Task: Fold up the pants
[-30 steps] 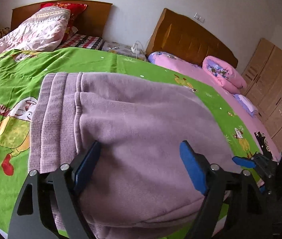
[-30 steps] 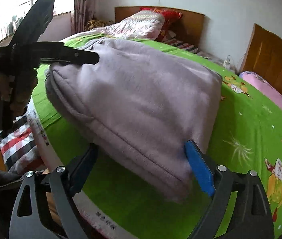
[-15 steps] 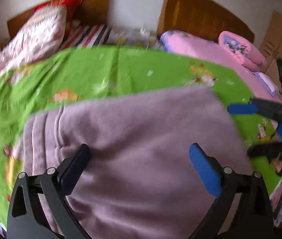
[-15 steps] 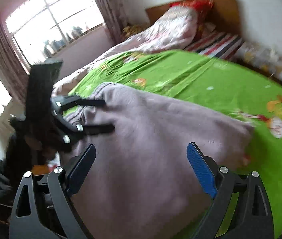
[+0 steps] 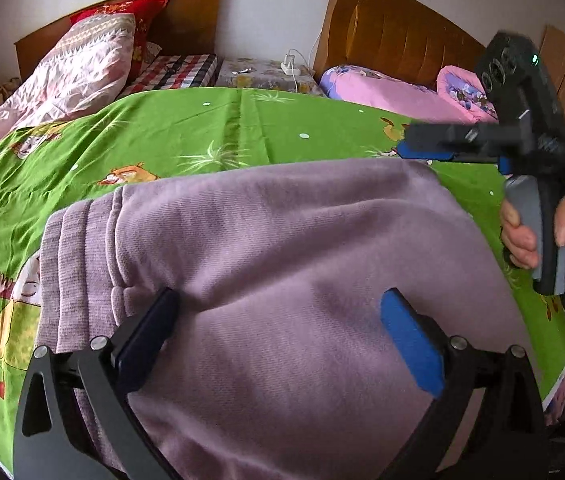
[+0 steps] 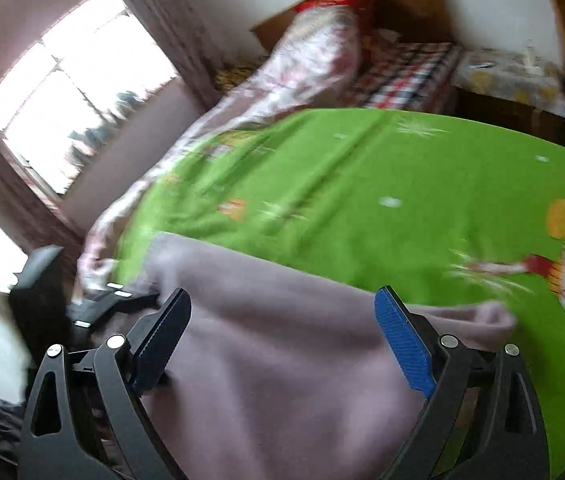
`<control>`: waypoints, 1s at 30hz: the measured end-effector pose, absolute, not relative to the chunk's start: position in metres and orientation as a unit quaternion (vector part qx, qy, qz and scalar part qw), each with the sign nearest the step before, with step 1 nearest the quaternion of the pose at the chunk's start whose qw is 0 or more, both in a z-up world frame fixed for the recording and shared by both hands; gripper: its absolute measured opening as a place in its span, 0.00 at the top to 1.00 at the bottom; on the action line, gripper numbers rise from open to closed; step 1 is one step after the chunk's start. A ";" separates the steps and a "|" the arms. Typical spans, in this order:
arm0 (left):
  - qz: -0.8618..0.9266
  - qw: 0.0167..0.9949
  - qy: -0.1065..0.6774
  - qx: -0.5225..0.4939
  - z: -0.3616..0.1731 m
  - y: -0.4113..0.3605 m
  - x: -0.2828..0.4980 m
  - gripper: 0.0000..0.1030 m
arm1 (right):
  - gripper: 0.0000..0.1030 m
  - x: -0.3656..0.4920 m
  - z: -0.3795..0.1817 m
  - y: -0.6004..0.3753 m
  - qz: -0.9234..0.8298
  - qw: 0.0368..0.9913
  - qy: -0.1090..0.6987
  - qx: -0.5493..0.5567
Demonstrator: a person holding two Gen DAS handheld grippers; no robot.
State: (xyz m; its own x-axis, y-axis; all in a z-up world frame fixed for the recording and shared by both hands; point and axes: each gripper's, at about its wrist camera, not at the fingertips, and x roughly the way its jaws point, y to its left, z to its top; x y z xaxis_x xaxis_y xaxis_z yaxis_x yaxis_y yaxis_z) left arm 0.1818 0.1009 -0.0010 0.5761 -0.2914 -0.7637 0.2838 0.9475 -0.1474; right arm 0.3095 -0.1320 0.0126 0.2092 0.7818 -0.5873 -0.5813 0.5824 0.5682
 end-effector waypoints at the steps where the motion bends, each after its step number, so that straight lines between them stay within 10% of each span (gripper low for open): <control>1: -0.162 0.889 0.429 -0.005 -0.001 0.100 0.182 0.02 | 0.12 0.308 0.012 -0.126 0.464 0.751 0.454 0.121; 30: -0.155 0.884 0.440 0.037 0.004 0.092 0.122 0.02 | 0.12 0.317 -0.003 -0.022 0.477 0.698 0.528 0.085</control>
State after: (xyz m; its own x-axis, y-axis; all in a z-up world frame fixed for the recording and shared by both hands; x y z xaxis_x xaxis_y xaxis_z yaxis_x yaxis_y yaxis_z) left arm 0.1220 0.0919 0.0037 0.5647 -0.2412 -0.7893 0.3055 0.9495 -0.0716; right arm 0.3165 -0.0222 -0.0029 -0.0124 0.7549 -0.6557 -0.5748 0.5312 0.6224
